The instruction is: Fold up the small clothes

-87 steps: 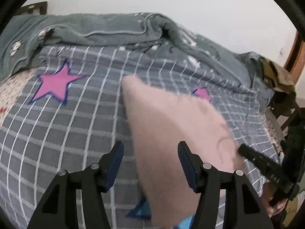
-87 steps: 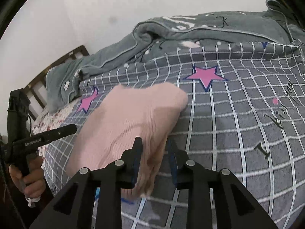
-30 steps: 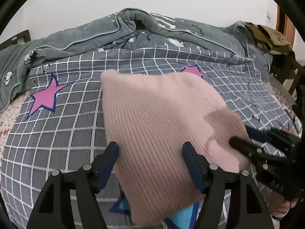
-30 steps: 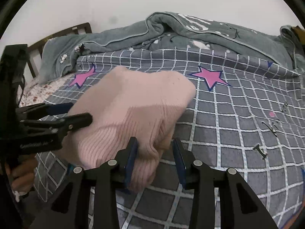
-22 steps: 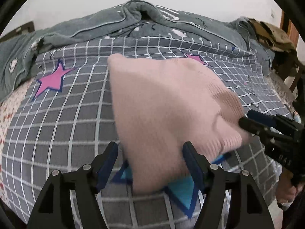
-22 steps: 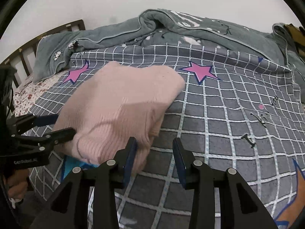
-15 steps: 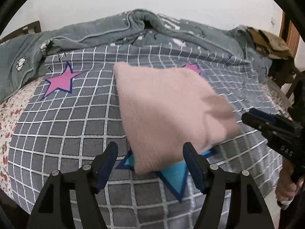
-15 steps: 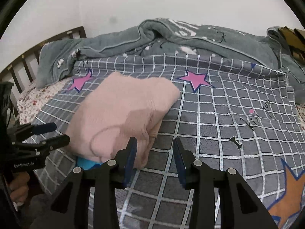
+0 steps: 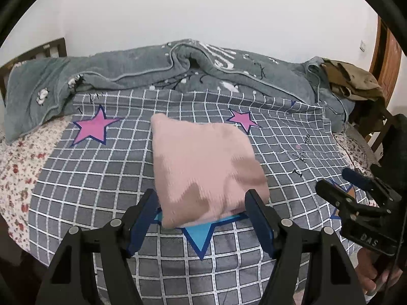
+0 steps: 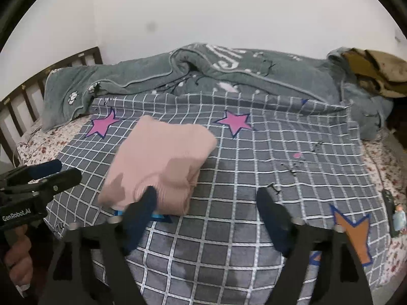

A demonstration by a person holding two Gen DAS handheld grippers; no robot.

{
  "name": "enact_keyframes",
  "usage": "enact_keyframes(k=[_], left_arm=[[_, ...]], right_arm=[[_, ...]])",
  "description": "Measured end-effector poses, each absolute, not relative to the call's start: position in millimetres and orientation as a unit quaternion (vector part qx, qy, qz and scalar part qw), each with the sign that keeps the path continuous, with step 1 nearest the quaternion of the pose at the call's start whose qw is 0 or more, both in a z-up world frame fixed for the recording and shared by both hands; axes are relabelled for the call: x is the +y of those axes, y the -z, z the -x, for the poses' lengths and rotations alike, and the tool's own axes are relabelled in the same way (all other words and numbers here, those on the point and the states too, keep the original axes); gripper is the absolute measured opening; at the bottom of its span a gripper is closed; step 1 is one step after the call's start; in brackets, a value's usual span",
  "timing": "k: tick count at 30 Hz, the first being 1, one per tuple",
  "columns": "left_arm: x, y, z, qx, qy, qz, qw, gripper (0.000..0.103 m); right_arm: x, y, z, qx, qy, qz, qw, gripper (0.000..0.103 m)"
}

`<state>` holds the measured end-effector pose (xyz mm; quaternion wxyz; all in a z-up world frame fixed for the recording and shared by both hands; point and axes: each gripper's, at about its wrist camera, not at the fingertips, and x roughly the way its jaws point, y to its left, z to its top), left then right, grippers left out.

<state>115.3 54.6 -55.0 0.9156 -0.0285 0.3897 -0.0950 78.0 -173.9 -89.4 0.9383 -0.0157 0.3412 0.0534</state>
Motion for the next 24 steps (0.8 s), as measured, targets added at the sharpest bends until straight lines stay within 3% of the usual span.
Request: enact_keyframes(k=[5, 12, 24], left_arm=[[53, 44, -100, 0.379, 0.076, 0.020, 0.922, 0.076], [55, 37, -88, 0.377, 0.062, 0.019, 0.924, 0.083], [56, 34, -80, 0.376, 0.059, 0.016, 0.925, 0.084]], right_arm=[[-184, 83, -62, 0.331, -0.051, 0.008, 0.942, 0.098], [-190, 80, -50, 0.330, -0.037, 0.006, 0.943, 0.099], [-193, 76, -39, 0.328, -0.030, 0.000, 0.944, 0.099]])
